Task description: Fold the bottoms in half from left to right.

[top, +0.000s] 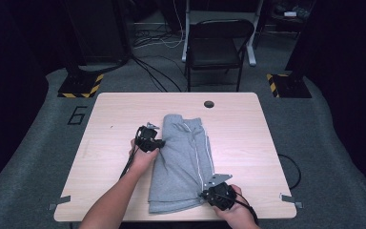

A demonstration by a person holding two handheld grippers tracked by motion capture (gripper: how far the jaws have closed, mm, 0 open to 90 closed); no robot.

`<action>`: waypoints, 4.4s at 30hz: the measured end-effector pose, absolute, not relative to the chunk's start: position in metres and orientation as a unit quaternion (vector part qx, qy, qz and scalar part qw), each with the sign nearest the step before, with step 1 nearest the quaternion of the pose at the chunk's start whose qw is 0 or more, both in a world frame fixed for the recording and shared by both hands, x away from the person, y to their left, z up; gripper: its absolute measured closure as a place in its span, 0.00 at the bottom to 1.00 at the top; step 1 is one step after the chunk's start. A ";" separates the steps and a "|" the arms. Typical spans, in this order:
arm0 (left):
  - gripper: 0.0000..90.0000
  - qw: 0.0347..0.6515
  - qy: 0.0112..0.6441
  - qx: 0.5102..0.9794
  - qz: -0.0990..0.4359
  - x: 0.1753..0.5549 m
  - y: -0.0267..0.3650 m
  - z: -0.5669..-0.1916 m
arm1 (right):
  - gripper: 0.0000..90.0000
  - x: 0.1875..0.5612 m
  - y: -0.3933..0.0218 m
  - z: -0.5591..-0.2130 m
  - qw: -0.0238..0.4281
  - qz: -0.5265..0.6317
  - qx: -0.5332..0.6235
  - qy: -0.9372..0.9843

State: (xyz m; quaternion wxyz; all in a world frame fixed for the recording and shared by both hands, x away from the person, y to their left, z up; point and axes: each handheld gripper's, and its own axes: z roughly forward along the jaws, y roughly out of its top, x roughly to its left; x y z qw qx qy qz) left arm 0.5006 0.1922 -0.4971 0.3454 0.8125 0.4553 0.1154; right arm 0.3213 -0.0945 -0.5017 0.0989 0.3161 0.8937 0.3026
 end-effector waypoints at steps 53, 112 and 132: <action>0.70 0.391 0.439 0.799 0.128 0.471 0.213 -0.487 | 0.80 0.317 -0.105 -0.489 0.131 0.332 0.358 0.863; 0.68 0.414 0.455 0.781 0.112 0.445 0.241 -0.489 | 0.88 0.497 -0.022 -0.504 0.169 0.317 0.401 0.842; 0.68 0.370 0.439 0.812 0.107 0.445 0.225 -0.510 | 0.95 0.476 -0.055 -0.454 0.238 0.355 0.405 0.808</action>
